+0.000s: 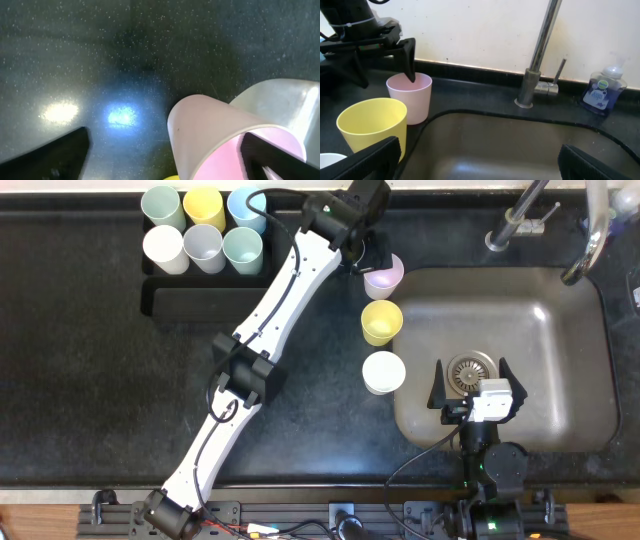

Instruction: Store Cups

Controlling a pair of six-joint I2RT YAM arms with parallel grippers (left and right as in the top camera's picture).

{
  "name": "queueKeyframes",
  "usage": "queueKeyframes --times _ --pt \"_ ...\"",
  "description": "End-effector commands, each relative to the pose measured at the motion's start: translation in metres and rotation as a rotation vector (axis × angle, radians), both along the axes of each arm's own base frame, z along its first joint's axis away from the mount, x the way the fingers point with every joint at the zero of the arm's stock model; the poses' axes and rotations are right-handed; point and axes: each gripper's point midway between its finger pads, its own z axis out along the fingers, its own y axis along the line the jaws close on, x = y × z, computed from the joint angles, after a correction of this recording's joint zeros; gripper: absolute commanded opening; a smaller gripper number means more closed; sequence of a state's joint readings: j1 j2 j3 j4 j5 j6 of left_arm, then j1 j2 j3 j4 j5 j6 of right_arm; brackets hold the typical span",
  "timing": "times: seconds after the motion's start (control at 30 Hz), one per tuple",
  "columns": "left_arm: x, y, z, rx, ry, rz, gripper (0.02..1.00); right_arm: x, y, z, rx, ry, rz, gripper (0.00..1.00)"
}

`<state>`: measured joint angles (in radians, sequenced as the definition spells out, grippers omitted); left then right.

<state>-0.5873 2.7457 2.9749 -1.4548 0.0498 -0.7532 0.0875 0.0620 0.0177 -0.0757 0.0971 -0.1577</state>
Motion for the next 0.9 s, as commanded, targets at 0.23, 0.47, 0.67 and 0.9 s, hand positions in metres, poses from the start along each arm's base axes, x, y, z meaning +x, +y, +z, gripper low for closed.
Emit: queueKeyframes --times 0.23,0.47,0.67,0.9 --pt "-0.007 0.001 0.000 0.002 0.026 0.009 0.036 0.000 0.000 -0.003 0.000 0.001 0.000 0.998" --pt "-0.005 0.009 0.009 0.001 0.024 0.022 0.036 0.000 0.000 -0.003 0.000 0.001 0.000 0.998" --pt "-0.010 0.095 0.129 0.010 -0.113 0.170 0.036 0.000 0.000 -0.003 0.000 0.001 0.000 0.996" --pt "-0.023 0.260 0.244 0.016 -0.312 0.531 0.038 0.000 0.000 -0.003 0.000 0.001 0.000 0.996"
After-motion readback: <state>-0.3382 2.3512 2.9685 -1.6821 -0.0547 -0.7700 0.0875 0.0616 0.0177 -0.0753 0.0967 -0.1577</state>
